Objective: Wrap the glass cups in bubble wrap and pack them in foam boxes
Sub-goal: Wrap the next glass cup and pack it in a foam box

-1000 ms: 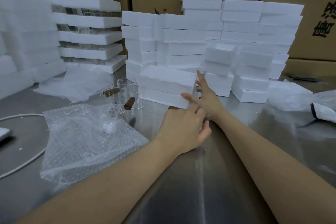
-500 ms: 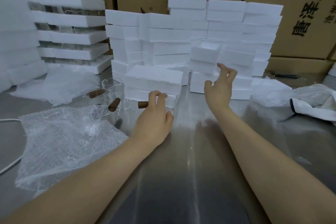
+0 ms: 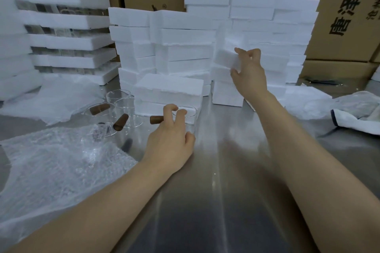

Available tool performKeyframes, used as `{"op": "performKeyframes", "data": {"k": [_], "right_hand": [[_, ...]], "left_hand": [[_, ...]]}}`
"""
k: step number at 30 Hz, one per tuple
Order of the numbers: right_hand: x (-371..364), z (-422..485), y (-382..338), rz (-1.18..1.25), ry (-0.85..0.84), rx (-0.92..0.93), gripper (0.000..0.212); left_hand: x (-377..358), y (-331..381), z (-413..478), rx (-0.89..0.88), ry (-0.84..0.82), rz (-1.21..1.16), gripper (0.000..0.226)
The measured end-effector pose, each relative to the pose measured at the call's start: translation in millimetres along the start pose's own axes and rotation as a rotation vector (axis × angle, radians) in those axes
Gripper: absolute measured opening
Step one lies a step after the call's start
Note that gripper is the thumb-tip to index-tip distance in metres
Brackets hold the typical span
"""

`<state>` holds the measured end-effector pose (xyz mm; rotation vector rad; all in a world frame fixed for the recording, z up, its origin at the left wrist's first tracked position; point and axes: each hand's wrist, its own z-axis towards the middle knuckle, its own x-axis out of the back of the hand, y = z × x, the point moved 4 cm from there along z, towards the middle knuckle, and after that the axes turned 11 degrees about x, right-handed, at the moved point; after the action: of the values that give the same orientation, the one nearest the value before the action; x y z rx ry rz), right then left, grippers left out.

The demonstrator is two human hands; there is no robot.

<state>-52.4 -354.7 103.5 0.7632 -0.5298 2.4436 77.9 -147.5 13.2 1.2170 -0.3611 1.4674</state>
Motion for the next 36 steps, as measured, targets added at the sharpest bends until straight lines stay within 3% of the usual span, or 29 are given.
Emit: {"op": "performKeyframes", "data": {"k": [4, 6, 14, 19, 22, 25, 31, 36], "right_hand": [[6, -17, -19, 0.081, 0.228, 0.034, 0.032], [2, -46, -27, 0.089, 0.255, 0.057, 0.026], [30, -130, -54, 0.138, 0.094, -0.022, 0.021], [46, -144, -78, 0.047, 0.036, -0.091, 0.024], [42, -138, -86, -0.047, -0.105, -0.026, 0.022], [40, -141, -80, 0.010, -0.152, -0.050, 0.017], [45, -135, -85, 0.205, 0.028, 0.010, 0.014], [31, -143, -107, 0.391, -0.098, 0.233, 0.021]], "left_hand": [[4, -1, 2, -0.013, 0.022, 0.019, 0.036], [6, -1, 2, 0.003, 0.022, 0.023, 0.034], [16, -4, -4, 0.062, 0.034, 0.002, 0.039], [19, -10, -11, 0.091, 0.029, -0.046, 0.049], [22, -15, -11, 0.157, 0.006, -0.103, 0.056], [21, -16, -9, 0.172, -0.033, -0.109, 0.041], [19, -12, -6, 0.119, -0.028, -0.156, 0.010], [24, -1, -13, 0.000, -0.009, -0.160, 0.019]]}}
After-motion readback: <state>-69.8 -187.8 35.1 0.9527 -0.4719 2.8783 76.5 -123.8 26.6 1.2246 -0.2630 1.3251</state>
